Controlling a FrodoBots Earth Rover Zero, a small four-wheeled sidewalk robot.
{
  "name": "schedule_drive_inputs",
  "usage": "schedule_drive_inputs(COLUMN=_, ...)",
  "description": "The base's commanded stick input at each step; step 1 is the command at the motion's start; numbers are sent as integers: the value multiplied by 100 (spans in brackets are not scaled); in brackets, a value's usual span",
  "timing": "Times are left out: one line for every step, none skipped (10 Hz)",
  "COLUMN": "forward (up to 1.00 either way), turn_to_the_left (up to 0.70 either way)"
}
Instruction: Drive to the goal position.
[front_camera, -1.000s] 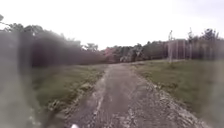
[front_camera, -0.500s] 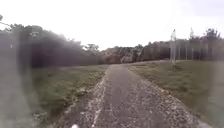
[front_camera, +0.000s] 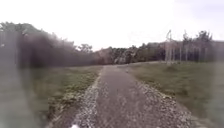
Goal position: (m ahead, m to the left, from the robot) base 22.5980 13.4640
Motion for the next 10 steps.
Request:
schedule_drive_inputs(forward=70, turn_to_the_left=-2)
schedule_drive_inputs(forward=70, turn_to_the_left=0)
schedule_drive_inputs(forward=70, turn_to_the_left=0)
schedule_drive_inputs(forward=70, turn_to_the_left=0)
schedule_drive_inputs(forward=70, turn_to_the_left=0)
schedule_drive_inputs(forward=70, turn_to_the_left=0)
schedule_drive_inputs(forward=70, turn_to_the_left=0)
schedule_drive_inputs(forward=70, turn_to_the_left=0)
schedule_drive_inputs(forward=70, turn_to_the_left=0)
schedule_drive_inputs(forward=70, turn_to_the_left=0)
